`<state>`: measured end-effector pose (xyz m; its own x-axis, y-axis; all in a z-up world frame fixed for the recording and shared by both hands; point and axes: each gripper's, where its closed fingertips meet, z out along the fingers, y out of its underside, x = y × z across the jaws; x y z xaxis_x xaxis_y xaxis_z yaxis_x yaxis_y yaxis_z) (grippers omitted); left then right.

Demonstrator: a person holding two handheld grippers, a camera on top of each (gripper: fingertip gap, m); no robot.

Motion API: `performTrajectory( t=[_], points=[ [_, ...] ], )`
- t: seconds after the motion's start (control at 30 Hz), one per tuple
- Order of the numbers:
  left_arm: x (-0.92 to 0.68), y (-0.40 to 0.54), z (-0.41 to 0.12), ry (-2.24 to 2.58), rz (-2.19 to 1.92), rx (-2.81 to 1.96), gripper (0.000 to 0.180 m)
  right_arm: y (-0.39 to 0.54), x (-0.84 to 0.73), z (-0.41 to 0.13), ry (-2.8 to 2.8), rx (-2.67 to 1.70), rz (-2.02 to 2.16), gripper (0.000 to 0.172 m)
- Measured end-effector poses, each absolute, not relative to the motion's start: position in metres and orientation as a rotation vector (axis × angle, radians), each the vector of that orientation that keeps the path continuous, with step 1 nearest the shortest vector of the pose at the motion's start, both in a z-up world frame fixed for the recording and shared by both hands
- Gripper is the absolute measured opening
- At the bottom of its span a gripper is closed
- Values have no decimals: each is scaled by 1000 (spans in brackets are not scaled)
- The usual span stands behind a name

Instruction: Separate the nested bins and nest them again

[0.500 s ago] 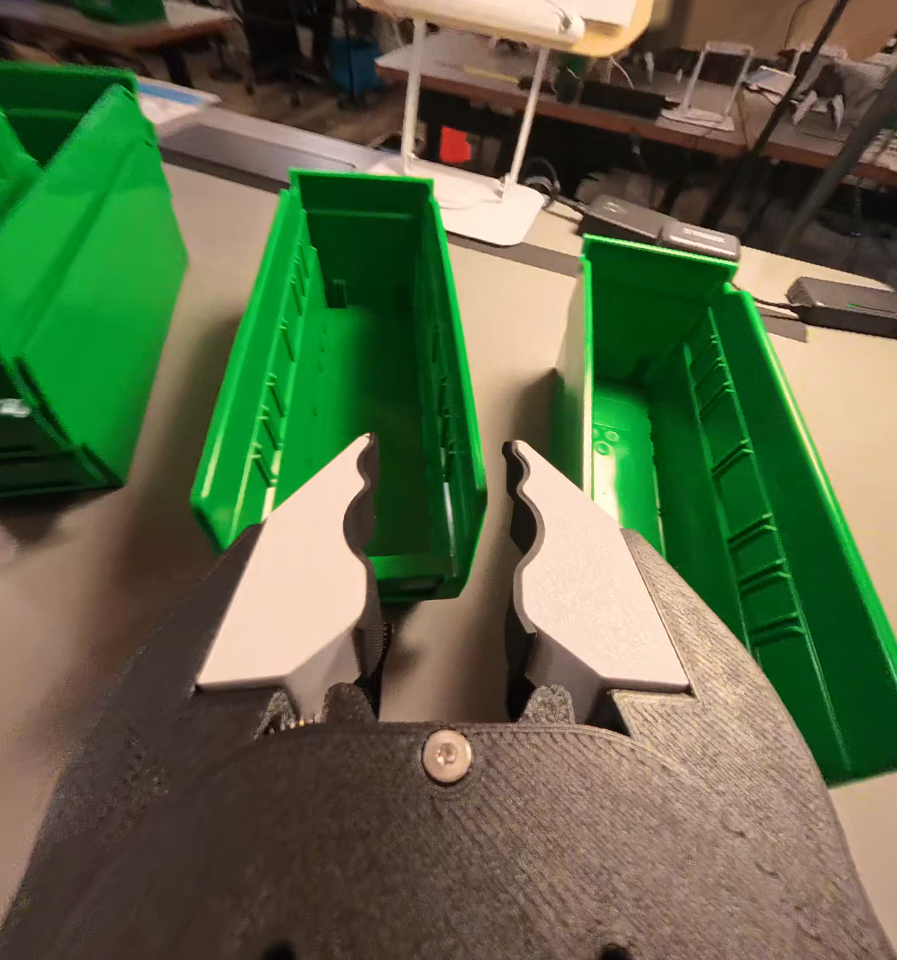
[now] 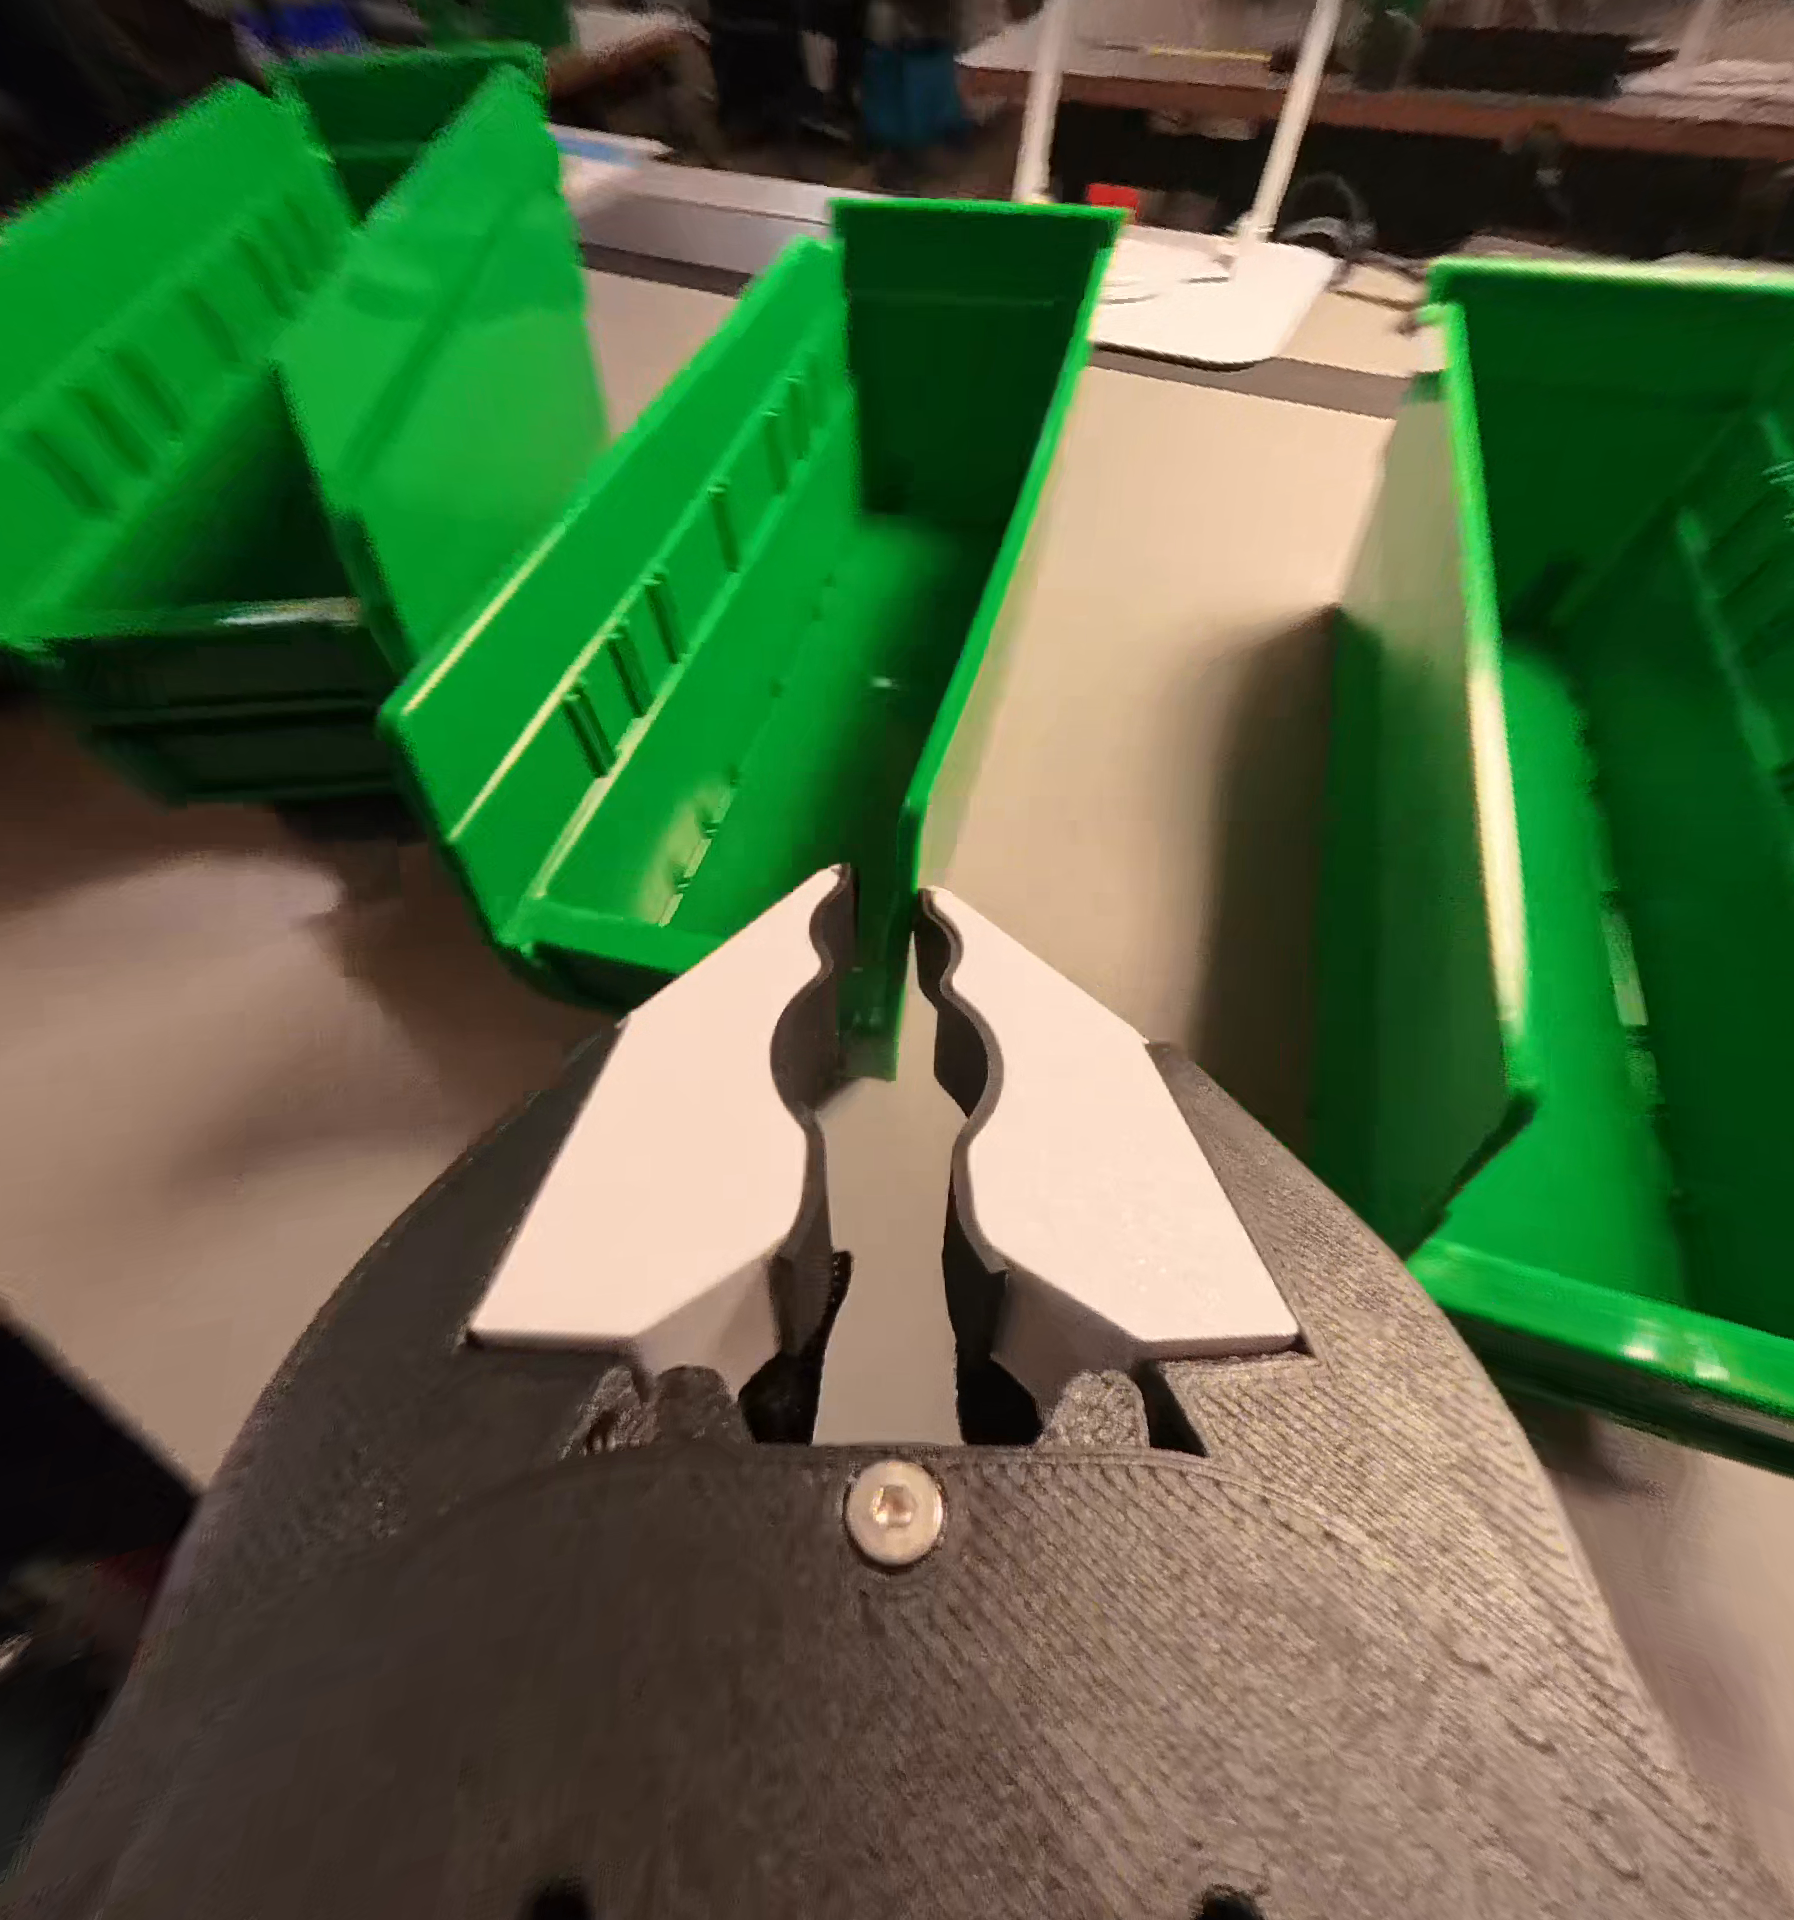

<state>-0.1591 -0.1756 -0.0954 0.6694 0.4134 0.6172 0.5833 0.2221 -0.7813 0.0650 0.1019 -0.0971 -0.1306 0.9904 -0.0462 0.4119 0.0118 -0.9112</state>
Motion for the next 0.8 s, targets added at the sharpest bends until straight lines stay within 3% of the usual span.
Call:
performTrajectory(
  t=[0.33, 0.43, 0.67, 0.8],
  points=[
    [-138, -158, -38, -914, -90, -1517, 91, 101, 100, -98, -1514, -1543, 1516, 20],
    [-137, -136, -48, -943, -56, -1763, 84, 96, 95, -97, -1486, -1534, 1616, 20],
    [-148, -113, -69, -739, 156, -2142, 48, 82, 85, -91, -1521, -1486, 1750, 20],
    [-157, -112, -71, -623, 173, -2258, 47, 84, 84, -89, -1502, -1502, 1813, 20]
  ],
)
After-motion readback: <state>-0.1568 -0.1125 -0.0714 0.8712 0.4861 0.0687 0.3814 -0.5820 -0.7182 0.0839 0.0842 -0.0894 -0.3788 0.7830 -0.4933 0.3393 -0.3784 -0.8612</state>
